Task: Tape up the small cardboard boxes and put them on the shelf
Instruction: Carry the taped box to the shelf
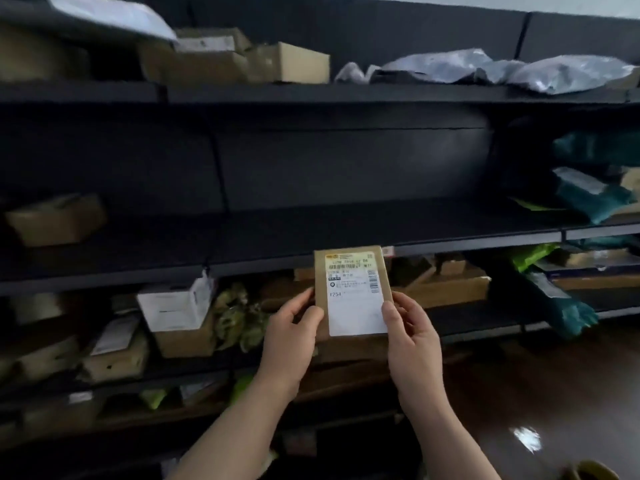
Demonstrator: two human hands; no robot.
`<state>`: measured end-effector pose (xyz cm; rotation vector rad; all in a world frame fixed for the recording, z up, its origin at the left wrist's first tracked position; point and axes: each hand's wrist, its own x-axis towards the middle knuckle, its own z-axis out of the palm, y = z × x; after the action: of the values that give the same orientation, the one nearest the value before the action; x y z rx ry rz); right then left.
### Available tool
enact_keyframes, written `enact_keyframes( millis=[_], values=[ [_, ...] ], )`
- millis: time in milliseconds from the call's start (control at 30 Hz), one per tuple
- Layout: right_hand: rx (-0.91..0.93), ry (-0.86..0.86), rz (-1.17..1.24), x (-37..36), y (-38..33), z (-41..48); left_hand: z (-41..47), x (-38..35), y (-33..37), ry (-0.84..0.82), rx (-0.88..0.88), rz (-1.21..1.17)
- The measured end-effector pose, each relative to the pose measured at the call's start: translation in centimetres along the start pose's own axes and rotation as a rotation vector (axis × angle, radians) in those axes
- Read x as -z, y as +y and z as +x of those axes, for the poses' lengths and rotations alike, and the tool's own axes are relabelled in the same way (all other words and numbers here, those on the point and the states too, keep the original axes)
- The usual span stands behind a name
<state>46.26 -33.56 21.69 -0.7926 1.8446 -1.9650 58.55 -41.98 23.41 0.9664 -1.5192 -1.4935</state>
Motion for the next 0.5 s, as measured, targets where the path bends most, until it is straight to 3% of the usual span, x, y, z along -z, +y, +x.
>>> enact_keyframes(
  millis=[267, 500],
  values=[
    [0.028, -0.333, 0.040, -18.0, -3.9, -4.6, -0.9, 17.7, 3.3, 0.340, -0.069, 0.051],
    [0.009, -0.536, 0.044, -29.6, -5.6, -5.4, 1.4, 27.7, 4.9, 0.515, -0.037, 0.031]
  ],
)
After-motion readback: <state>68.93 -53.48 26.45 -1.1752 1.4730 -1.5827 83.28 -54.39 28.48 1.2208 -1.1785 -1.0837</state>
